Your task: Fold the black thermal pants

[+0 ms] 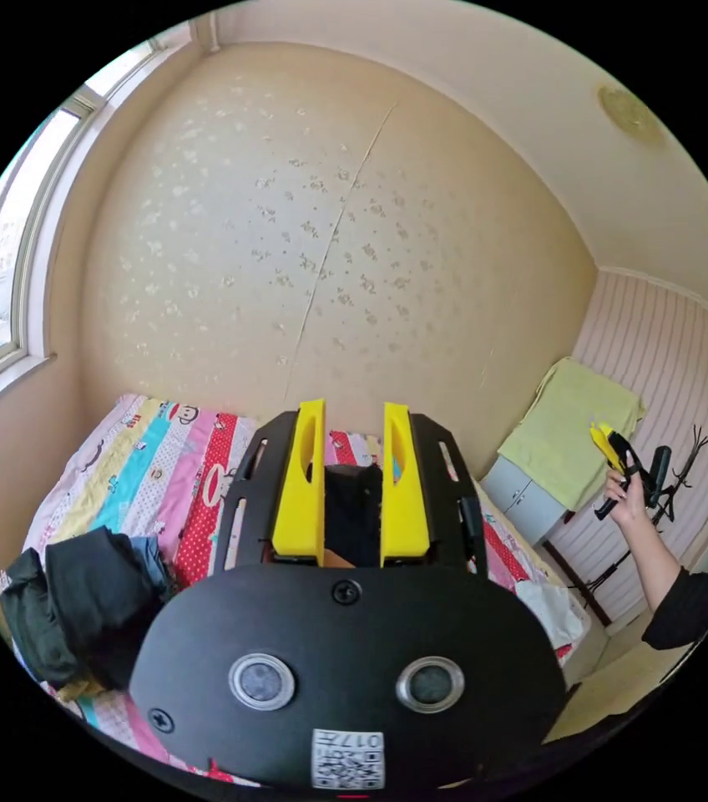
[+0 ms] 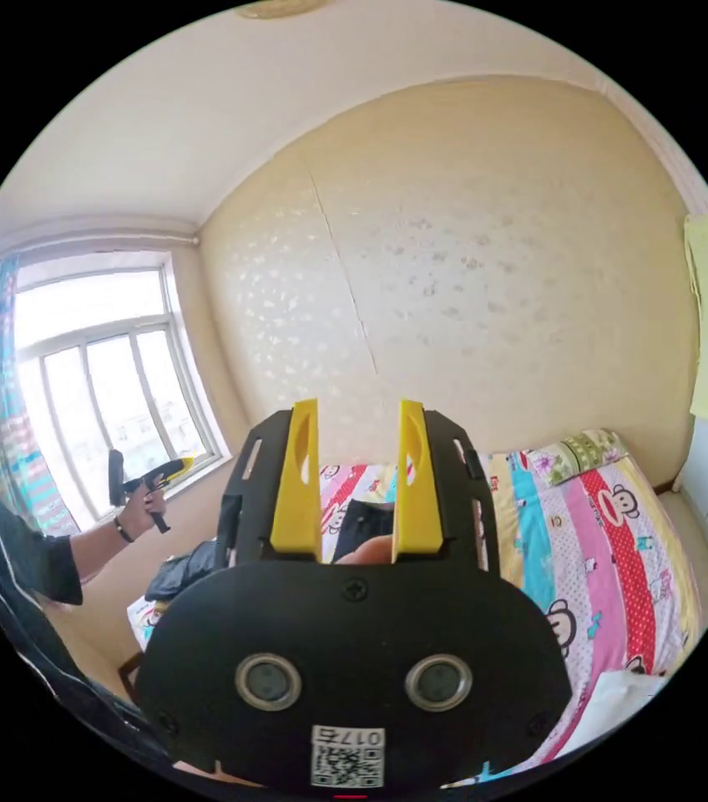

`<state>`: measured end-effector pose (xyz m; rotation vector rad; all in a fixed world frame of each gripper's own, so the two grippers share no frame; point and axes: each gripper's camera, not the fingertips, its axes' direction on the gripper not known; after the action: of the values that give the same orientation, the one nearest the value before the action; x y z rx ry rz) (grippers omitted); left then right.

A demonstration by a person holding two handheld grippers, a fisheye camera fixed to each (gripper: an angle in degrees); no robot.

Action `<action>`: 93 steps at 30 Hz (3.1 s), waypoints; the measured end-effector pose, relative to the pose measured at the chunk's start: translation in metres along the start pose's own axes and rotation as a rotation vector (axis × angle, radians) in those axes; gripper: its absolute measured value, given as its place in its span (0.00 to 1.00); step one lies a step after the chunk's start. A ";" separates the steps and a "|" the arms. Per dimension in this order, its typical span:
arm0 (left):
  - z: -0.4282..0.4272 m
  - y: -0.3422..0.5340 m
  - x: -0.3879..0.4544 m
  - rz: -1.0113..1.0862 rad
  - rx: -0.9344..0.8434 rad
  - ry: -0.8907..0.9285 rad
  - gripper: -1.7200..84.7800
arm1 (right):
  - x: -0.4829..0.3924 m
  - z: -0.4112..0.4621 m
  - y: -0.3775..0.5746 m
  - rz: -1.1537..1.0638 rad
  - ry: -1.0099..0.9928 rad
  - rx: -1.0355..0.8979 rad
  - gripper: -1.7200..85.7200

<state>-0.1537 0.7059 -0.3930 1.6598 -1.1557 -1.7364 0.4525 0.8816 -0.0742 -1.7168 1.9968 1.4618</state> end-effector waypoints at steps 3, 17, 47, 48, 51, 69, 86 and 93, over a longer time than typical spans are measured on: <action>-0.045 0.091 -0.002 -0.042 -0.110 -0.019 0.14 | 0.009 -0.051 0.084 0.089 -0.035 -0.076 0.16; -0.191 0.074 0.066 0.111 -0.173 -0.097 0.13 | -0.041 -0.157 0.035 0.188 0.222 -0.328 0.14; -0.114 0.151 0.171 0.197 -0.896 0.094 0.11 | -0.072 -0.099 0.037 0.127 -0.077 -0.792 0.19; -0.115 0.148 0.171 0.198 -0.896 0.089 0.11 | -0.072 -0.100 0.035 0.125 -0.078 -0.794 0.19; -0.124 0.137 0.172 0.203 -0.874 0.076 0.11 | -0.075 -0.108 0.023 0.104 -0.076 -0.795 0.19; -0.121 0.118 0.146 0.226 -0.963 0.097 0.08 | -0.059 -0.162 -0.017 0.174 -0.061 -0.759 0.16; -0.096 0.093 0.068 0.144 -1.089 0.166 0.01 | -0.014 -0.199 -0.071 0.301 -0.148 -0.782 0.18; -0.088 0.099 0.024 0.125 -1.160 0.222 0.01 | -0.002 -0.210 -0.090 0.287 -0.199 -0.804 0.16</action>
<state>-0.0938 0.6119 -0.3183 0.9576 -0.0328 -1.5666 0.6244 0.7434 -0.0146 -1.4165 1.7029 2.6788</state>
